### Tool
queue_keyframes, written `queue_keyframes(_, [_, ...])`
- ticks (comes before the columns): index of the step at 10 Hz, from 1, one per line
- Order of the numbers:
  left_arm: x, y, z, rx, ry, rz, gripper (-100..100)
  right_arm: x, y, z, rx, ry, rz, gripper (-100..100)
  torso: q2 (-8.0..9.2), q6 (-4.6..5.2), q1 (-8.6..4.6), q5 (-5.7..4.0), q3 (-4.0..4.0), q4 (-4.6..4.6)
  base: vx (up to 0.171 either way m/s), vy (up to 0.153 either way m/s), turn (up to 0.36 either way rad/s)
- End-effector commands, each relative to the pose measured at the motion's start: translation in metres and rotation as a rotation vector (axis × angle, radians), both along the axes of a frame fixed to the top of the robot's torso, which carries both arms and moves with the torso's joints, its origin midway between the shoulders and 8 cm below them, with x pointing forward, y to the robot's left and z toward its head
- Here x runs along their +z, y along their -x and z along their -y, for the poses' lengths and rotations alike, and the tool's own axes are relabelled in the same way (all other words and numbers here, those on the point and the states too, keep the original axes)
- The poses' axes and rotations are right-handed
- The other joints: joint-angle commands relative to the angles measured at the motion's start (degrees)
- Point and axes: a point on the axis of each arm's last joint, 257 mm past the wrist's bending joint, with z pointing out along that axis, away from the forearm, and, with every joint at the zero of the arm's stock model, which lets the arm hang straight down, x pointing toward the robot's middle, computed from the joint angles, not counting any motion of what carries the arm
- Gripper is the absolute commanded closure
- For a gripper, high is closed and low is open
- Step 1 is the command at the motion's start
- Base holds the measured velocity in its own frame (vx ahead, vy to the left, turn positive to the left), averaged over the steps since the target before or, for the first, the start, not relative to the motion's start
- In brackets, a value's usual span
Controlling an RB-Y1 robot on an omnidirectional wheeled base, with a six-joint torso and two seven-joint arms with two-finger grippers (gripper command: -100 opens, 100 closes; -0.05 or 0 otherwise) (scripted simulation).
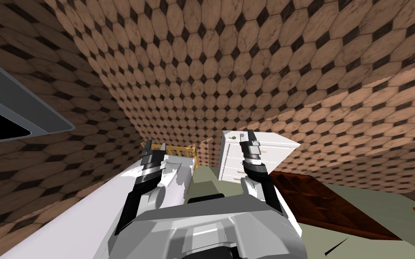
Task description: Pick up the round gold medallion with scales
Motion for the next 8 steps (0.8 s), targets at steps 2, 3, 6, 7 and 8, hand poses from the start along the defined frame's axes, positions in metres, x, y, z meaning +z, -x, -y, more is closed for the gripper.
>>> queue_keyframes(2, [0.000, 0.000, 0.000, 0.000, 0.000, 0.000, 0, -0.004, 0.005, -0.006, -0.008, 0.086, -0.018, -100, 0.08, 0.00, 0.05, 0.01, 0.04, 0.01, -0.045, 0.027, 0.045])
queue_keyframes(3, [0.000, 0.000, 0.000, 0.000, 0.000, 0.000, 0, -0.007, 0.008, -0.009, -0.018, 0.134, -0.029, -100, 0.21, 0.00, 0.12, 0.02, 0.12, 0.04, -0.075, 0.061, 0.053])
queue_keyframes(6, [0.000, 0.000, 0.000, 0.000, 0.000, 0.000, 0, -0.022, 0.020, -0.015, -0.075, 0.317, -0.076, -100, 0.35, -0.01, 0.24, 0.06, 0.20, 0.08, -0.078, 0.066, 0.104])
queue_keyframes(7, [0.000, 0.000, 0.000, 0.000, 0.000, 0.000, 0, -0.026, 0.024, -0.017, -0.100, 0.390, -0.088, -100, 0.30, -0.01, 0.22, 0.05, 0.18, 0.07, -0.063, 0.069, 0.158])
queue_keyframes(8, [0.000, 0.000, 0.000, 0.000, 0.000, 0.000, 0, -0.028, 0.025, -0.017, -0.101, 0.390, -0.095, -100, 0.29, -0.01, 0.24, 0.06, 0.17, 0.07, -0.043, 0.049, 0.035])
